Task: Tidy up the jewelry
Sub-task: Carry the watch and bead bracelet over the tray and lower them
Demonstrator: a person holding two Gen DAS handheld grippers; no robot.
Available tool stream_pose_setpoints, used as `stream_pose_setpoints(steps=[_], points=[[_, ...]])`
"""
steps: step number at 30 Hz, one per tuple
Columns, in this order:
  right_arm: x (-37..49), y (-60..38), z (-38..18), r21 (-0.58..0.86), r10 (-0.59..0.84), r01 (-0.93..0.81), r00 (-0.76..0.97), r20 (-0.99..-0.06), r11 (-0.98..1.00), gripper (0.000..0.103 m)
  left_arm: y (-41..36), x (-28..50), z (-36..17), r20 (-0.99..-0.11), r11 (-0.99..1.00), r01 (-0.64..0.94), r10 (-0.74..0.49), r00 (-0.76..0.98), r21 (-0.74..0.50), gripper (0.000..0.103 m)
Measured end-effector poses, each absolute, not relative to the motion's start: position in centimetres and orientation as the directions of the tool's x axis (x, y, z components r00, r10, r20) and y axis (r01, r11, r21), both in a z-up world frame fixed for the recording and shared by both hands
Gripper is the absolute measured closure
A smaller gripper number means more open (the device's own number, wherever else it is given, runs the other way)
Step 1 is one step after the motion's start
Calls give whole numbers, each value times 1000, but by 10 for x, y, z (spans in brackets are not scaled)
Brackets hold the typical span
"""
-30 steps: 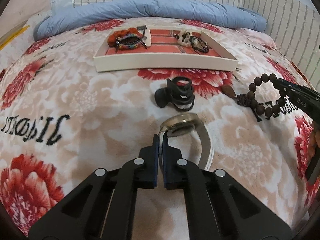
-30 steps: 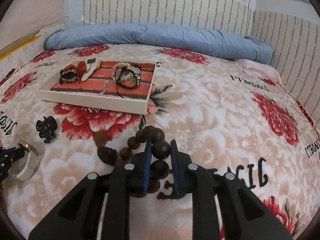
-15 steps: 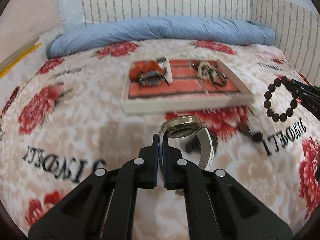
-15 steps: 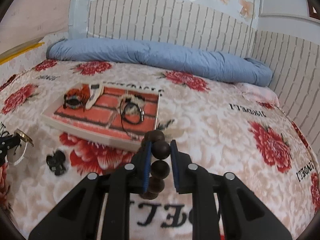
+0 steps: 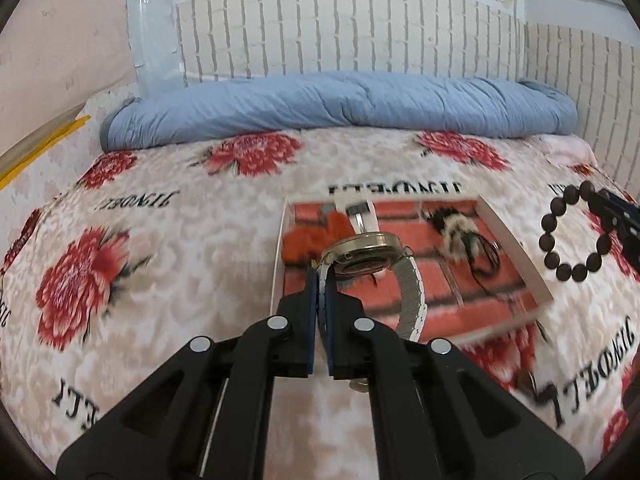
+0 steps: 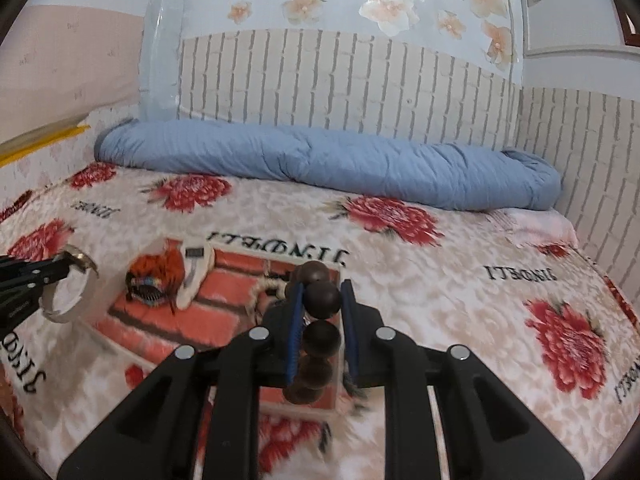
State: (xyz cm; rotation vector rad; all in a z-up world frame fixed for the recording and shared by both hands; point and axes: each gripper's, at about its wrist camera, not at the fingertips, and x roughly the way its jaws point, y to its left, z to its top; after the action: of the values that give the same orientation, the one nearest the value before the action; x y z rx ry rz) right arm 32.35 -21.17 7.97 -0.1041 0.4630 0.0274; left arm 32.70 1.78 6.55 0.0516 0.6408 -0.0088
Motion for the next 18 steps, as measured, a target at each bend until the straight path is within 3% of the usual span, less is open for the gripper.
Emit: stream_pose_setpoints(steps=[11,18], points=[[370,-185,26,-67,68,-115,870,-489,991,84,16,400,15,-641,999,43,-23,767,16,100],[392,-194,5,-67,37,-88,835,-549,994,84,12,416,-11,-665,998,55,-13,747,43,100]])
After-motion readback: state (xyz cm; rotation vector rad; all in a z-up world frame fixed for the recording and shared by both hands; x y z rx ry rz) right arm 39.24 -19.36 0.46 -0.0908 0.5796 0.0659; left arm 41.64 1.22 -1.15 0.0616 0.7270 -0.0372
